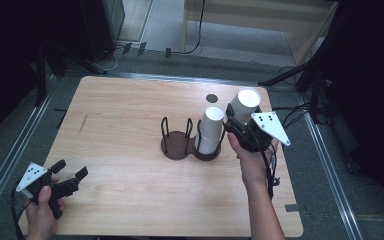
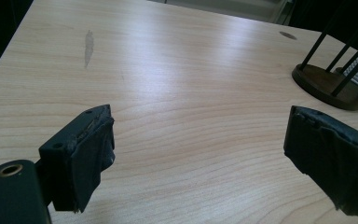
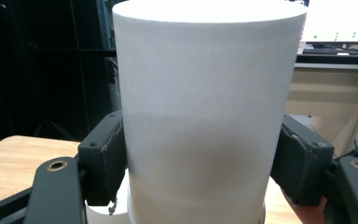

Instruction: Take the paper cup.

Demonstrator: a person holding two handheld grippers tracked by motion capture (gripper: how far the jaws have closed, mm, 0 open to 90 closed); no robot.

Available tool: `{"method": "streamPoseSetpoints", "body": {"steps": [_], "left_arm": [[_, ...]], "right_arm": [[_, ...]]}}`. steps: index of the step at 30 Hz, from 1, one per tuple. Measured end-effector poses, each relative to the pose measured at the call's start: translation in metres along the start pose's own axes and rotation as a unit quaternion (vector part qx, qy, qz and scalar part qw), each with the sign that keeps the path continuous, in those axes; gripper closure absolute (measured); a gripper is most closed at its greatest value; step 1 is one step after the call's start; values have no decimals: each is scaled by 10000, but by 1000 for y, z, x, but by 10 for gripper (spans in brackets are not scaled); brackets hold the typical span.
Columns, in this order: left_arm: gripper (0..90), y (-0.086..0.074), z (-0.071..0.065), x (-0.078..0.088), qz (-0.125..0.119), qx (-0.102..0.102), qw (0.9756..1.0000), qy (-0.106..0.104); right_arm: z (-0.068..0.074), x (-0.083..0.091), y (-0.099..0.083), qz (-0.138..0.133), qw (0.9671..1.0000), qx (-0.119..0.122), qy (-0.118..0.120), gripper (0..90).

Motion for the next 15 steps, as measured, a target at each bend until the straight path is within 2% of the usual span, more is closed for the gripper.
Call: {"method": "streamPoseSetpoints", "body": {"steps": [6, 15], "left_arm": [[90, 0, 0, 0, -1, 6, 10000, -3], [90, 0, 1, 0, 9, -4, 10000, 4]], "right_arm": [[-8, 8, -10, 62, 9999, -84, -53, 275], [-14, 21, -29, 155, 9998, -60, -135, 275]]}}
Point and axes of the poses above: each handheld gripper's, and its own axes: x roughly backward along the jaws, y roughly out of its top, z roughly to its left, the point moved 1 cm from there along -x, roughly forward along the jaws, and after that the axes turned 7 degrees about y, right-handed, at the moved point
